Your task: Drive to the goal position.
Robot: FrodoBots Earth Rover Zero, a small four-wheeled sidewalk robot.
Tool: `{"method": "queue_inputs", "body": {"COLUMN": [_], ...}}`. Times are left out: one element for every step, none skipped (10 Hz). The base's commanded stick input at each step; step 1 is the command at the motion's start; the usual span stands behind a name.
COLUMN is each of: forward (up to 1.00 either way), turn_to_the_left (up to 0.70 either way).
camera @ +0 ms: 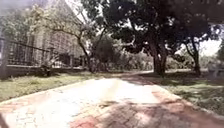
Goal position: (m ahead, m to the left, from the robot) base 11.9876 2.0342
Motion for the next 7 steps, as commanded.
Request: {"method": "queue_inputs", "body": {"forward": [0.70,0.70,0.70,0.70,0.70,0.70,0.70], "turn_to_the_left": [0.00,-0.14,-0.33,-0.35,-0.35,-0.35,-0.35]}}
